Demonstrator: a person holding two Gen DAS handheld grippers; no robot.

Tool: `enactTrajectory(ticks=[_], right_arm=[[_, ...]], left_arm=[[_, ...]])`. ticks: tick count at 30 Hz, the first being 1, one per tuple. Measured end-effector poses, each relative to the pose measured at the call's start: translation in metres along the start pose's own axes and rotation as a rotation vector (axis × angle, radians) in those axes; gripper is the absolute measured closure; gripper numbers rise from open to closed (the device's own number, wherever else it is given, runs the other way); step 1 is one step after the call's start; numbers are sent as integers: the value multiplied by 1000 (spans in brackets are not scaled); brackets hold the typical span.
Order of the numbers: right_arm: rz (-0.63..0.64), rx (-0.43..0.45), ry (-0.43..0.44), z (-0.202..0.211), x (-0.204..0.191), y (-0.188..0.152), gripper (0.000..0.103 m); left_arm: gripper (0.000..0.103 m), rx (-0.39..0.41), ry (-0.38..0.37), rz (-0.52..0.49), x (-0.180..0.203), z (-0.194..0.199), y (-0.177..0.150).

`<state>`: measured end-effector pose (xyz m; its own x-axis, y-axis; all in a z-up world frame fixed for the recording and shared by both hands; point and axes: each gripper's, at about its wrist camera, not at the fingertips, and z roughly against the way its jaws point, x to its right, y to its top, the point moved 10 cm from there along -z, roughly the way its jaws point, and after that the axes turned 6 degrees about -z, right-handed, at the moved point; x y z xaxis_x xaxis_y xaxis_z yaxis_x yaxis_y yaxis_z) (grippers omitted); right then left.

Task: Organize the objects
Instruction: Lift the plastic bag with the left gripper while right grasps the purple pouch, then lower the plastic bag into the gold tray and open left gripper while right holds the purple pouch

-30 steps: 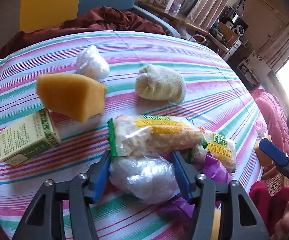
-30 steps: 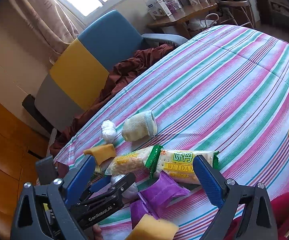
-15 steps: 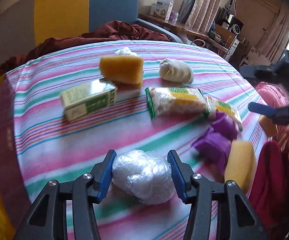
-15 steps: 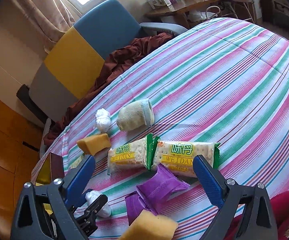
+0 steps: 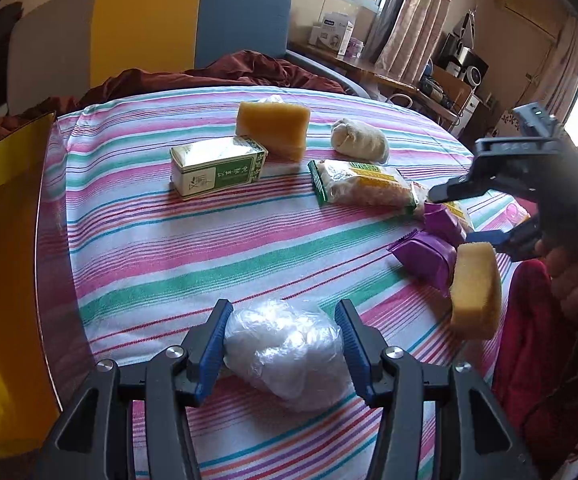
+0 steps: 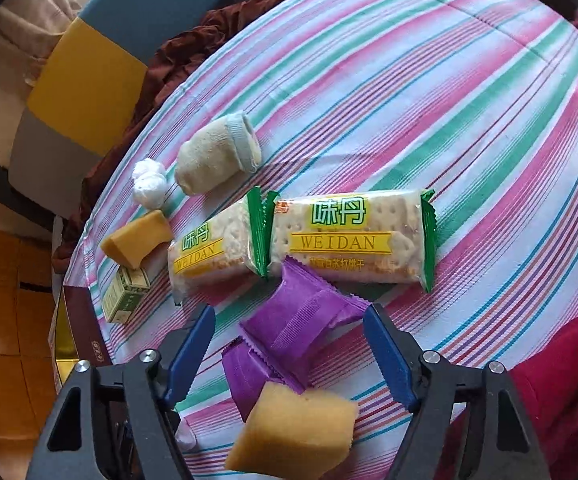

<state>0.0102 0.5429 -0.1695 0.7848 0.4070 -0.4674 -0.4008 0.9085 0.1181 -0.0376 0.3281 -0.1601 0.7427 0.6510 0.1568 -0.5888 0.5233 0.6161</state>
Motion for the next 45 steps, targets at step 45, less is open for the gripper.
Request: enactTrajectory(ticks=[45], right_arm=[[402, 57, -154, -10, -40, -24, 64]], left_arm=[[51, 172, 66, 84, -55, 111, 6]])
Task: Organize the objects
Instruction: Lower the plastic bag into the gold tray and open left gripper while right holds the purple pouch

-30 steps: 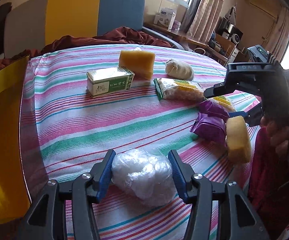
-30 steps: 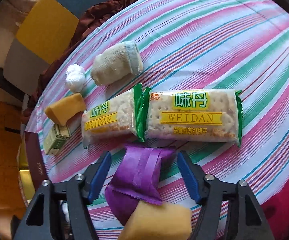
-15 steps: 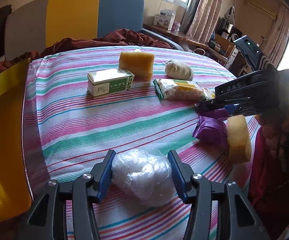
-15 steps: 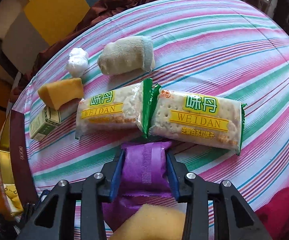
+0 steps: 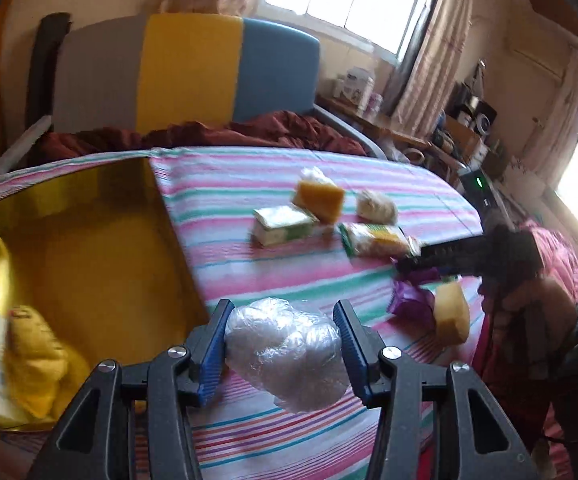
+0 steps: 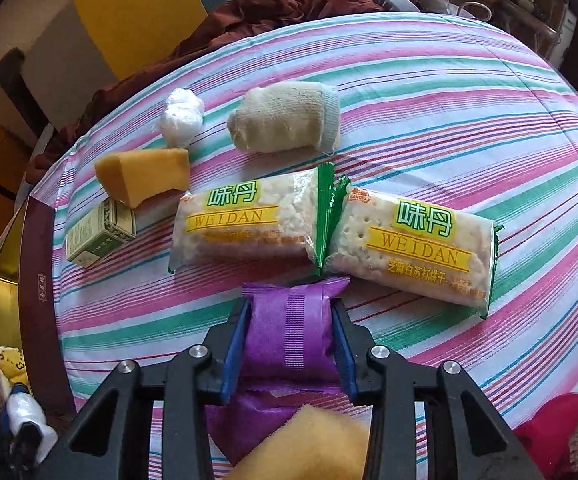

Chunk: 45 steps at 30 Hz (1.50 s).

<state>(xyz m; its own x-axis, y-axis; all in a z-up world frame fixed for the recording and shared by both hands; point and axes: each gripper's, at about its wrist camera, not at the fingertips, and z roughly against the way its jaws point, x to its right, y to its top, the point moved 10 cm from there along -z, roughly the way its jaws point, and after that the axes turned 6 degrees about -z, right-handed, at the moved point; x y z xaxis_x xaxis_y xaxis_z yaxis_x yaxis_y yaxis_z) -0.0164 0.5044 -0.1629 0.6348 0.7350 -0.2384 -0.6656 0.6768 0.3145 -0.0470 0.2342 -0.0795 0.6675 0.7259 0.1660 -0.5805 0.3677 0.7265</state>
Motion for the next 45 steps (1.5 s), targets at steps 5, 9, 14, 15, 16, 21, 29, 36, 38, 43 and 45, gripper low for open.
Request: enactTrajectory(ticks=[5, 9, 14, 15, 16, 21, 29, 36, 38, 43, 45], right_arm=[[59, 65, 48, 23, -2, 1, 64], [118, 84, 59, 28, -15, -2, 64], [166, 109, 77, 25, -37, -3, 64], [172, 110, 75, 15, -46, 2, 64], [176, 109, 73, 14, -49, 2, 64], [181, 106, 63, 13, -46, 3, 64], [212, 99, 44, 7, -50, 1, 64], [228, 95, 33, 4, -51, 1, 64], [227, 97, 30, 4, -50, 0, 64], [223, 106, 26, 7, -49, 2, 64], [222, 114, 23, 8, -49, 3, 64]], left_arm=[[51, 48, 94, 91, -72, 41, 10], [51, 78, 213, 165, -150, 67, 19], [51, 48, 314, 208, -228, 67, 21], [51, 41, 332, 206, -238, 64, 21], [51, 24, 350, 197, -249, 59, 20], [49, -37, 402, 190, -273, 27, 15], [40, -155, 454, 194, -296, -11, -8], [39, -131, 476, 195, -295, -4, -11], [39, -119, 494, 197, -295, 2, -10], [39, -63, 540, 203, -282, 29, -10], [39, -23, 535, 213, -270, 46, -9]])
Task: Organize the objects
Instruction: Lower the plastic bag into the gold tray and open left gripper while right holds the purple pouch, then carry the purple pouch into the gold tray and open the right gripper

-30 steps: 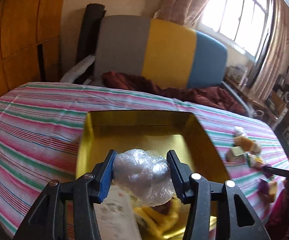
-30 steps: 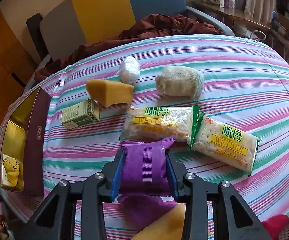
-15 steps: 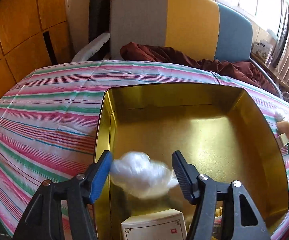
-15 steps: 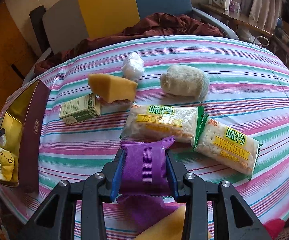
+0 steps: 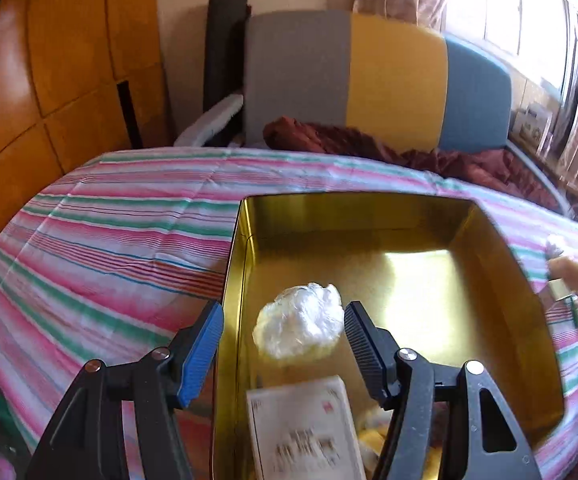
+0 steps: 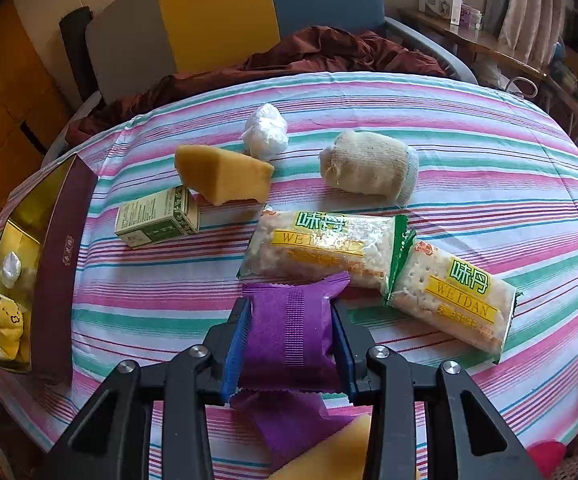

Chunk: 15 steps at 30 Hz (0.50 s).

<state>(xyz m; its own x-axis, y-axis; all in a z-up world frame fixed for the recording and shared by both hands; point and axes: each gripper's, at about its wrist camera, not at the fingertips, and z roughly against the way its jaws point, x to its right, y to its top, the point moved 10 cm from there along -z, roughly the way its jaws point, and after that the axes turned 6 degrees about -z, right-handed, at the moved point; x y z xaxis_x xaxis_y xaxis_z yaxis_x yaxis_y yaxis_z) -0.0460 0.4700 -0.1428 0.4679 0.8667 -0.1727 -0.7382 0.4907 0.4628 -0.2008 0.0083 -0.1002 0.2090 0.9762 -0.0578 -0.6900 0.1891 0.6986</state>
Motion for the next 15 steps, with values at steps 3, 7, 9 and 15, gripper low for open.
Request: enactTrajectory(ticks=[3, 7, 9, 15], right_arm=[[11, 33, -13, 7, -2, 4, 64], [24, 78, 0, 21, -23, 11, 64], [58, 104, 43, 30, -52, 14, 64], [218, 135, 209, 46, -175, 11, 64]], left_arm=[[39, 38, -11, 14, 3, 26, -3], [39, 72, -49, 30, 9, 57, -11], [39, 76, -62, 27, 12, 67, -15], [39, 92, -73, 52, 13, 87, -22]])
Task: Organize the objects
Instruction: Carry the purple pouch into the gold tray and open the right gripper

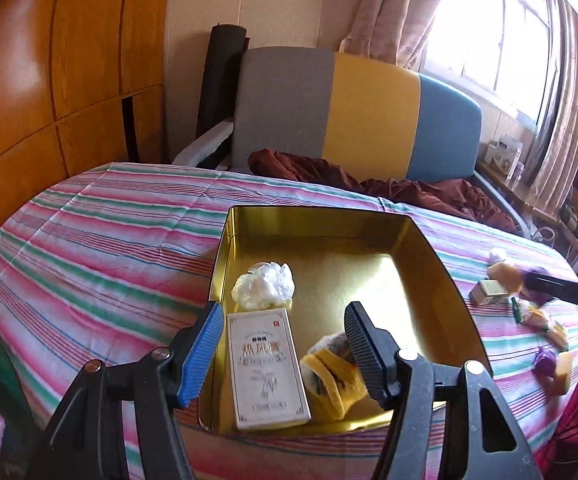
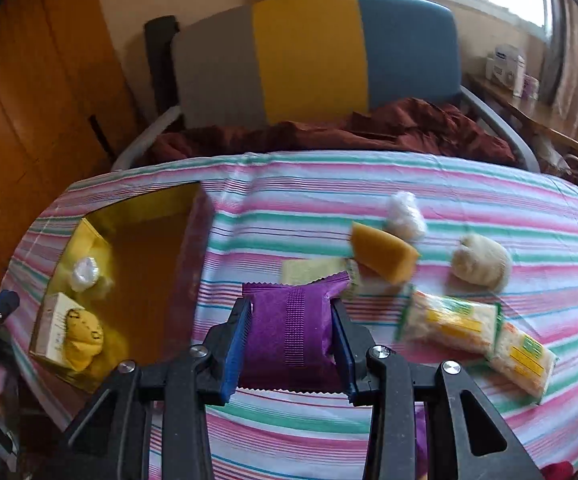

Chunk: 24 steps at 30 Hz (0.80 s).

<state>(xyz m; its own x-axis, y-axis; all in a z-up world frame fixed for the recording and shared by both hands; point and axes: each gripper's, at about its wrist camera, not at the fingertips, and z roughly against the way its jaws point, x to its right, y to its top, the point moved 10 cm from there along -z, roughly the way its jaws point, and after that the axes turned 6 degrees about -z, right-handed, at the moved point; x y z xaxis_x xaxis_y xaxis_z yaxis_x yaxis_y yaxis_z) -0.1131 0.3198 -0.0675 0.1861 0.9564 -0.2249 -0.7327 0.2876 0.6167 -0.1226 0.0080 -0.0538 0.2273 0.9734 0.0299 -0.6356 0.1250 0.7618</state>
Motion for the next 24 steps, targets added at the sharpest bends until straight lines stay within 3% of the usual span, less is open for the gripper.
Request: enactTrajectory(ticks=[6, 10, 24], right_arm=[[103, -67, 142, -39, -106, -4, 64], [143, -112, 164, -72, -151, -12, 64], [249, -191, 151, -138, -215, -42, 64]], left_arm=[[39, 7, 15, 24, -8, 14, -4], [39, 9, 21, 25, -14, 19, -7], [40, -30, 37, 110, -47, 9, -29]])
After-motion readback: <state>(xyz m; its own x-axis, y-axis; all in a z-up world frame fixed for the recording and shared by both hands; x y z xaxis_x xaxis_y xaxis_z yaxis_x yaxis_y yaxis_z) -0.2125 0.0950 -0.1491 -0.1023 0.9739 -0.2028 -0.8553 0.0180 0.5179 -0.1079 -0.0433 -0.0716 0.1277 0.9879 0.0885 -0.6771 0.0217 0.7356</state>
